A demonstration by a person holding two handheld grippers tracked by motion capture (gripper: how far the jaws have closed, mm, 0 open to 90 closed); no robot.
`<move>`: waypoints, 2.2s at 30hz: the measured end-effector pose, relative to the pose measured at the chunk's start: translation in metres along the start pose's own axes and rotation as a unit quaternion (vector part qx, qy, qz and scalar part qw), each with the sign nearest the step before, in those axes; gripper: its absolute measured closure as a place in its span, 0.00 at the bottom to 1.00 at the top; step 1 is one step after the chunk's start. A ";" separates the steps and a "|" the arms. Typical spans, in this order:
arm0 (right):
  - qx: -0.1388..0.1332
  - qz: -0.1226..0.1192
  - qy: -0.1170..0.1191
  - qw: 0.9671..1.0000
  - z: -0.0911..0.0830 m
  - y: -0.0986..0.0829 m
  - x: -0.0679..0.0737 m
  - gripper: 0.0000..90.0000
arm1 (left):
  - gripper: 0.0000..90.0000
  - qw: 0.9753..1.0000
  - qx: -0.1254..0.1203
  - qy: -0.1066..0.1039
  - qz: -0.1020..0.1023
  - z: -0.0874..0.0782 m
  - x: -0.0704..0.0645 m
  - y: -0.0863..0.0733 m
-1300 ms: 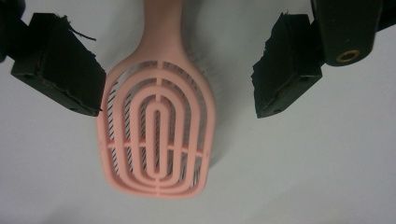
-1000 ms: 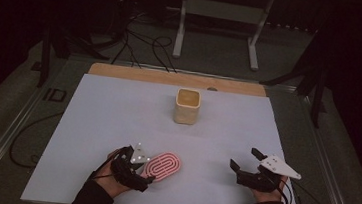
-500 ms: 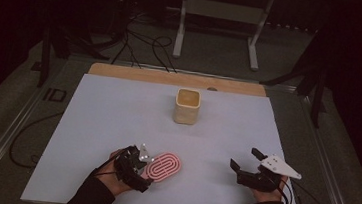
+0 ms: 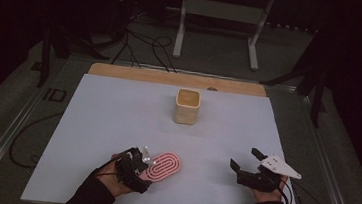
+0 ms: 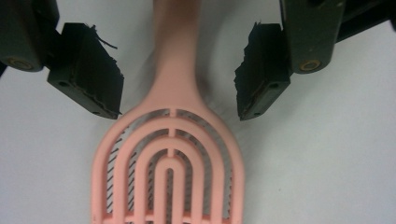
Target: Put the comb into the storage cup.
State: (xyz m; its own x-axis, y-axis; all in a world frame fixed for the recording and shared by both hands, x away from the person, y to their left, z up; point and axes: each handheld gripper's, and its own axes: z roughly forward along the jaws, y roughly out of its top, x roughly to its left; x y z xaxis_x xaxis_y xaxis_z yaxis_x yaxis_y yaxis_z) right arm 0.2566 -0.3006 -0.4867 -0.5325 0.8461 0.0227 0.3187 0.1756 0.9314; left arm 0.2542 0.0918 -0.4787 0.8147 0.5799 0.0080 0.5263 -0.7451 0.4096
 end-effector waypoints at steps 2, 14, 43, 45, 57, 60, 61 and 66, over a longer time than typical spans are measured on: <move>0.001 0.000 -0.001 1.000 0.000 0.000 0.000 0.10 | 0.38 1.000 0.003 -0.004 0.001 0.000 0.000 0.000; 0.001 0.000 -0.001 1.000 0.000 0.000 0.000 0.10 | 0.55 0.999 0.028 -0.022 0.006 0.008 0.001 -0.004; 0.003 0.002 0.000 1.000 0.001 -0.001 -0.001 0.10 | 0.78 0.997 0.071 -0.029 0.027 0.012 0.009 0.005; 0.004 0.002 0.000 1.000 0.001 -0.001 -0.001 0.10 | 0.78 0.997 0.069 -0.029 0.024 0.012 0.010 0.006; 0.005 0.002 -0.001 1.000 0.001 -0.001 -0.002 0.10 | 0.78 0.999 0.033 -0.026 -0.003 0.013 0.020 0.011; 0.004 0.001 -0.002 1.000 0.001 -0.002 -0.002 0.10 | 0.78 0.999 0.030 -0.023 -0.006 0.011 0.025 0.011; 0.004 0.001 -0.002 1.000 0.001 -0.001 -0.002 0.10 | 0.78 0.999 0.027 -0.022 -0.010 0.011 0.026 0.011; 0.004 0.002 -0.002 1.000 0.001 -0.002 -0.002 0.10 | 0.78 0.999 0.011 -0.023 -0.021 0.009 0.035 0.012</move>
State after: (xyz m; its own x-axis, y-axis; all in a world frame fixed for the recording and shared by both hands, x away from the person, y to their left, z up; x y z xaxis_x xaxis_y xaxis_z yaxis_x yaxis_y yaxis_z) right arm 0.2579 -0.3017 -0.4887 -0.5278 0.8490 0.0252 0.3278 0.1762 0.9282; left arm 0.2911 0.0998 -0.4819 0.8023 0.5948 -0.0505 0.5643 -0.7281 0.3891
